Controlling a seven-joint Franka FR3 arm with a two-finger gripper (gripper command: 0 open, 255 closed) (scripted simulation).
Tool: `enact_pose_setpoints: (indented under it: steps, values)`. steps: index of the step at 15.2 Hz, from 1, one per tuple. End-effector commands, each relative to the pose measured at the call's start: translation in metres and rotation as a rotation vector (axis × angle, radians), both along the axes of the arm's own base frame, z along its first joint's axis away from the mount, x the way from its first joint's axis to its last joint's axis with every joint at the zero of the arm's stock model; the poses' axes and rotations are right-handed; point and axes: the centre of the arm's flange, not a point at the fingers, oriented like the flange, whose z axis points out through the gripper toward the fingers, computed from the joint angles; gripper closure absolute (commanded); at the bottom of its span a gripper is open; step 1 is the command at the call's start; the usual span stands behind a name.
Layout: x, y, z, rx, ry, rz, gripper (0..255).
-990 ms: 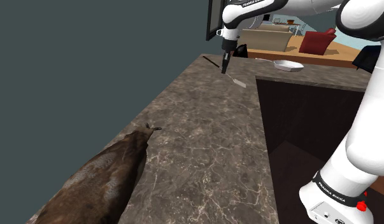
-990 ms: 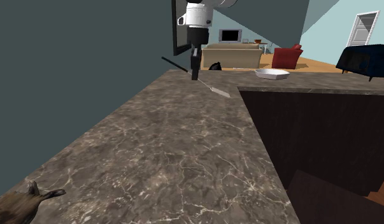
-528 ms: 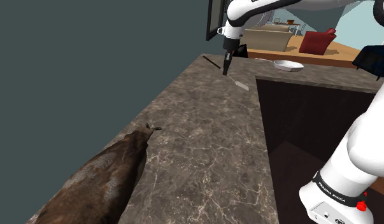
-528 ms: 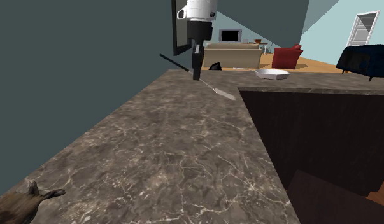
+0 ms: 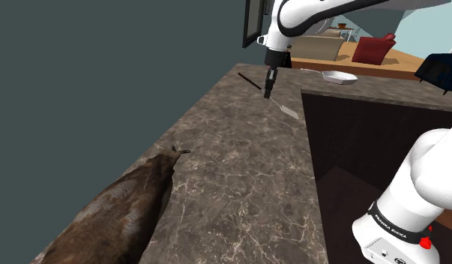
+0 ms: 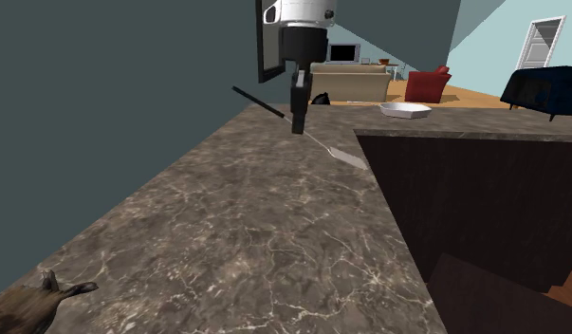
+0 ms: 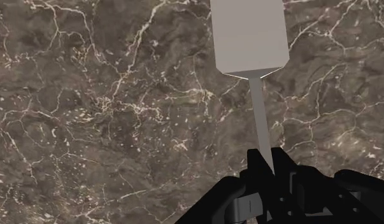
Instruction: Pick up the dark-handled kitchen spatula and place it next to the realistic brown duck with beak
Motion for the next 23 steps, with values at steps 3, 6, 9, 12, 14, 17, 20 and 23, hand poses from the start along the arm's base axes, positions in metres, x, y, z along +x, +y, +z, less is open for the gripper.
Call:
enact_pose_setpoints:
  steps: [3,6,9,12,14,17,20,23]
  values:
    - [-0.037,0.037,-0.003,-0.001,0.0,-0.001,255]
    - [-0.065,0.065,-0.003,-0.001,0.0,-0.001,255]
    - [-0.094,0.093,-0.003,-0.001,0.0,-0.001,255]
    - [-0.122,0.12,-0.003,-0.001,0.0,-0.001,255]
    - [-0.141,0.139,-0.003,-0.001,0.0,-0.001,255]
    - [-0.169,0.166,-0.003,-0.001,0.0,-0.001,255]
    - [-0.198,0.194,-0.003,-0.001,0.0,-0.001,255]
    - [-0.226,0.221,-0.003,-0.001,0.0,-0.001,255]
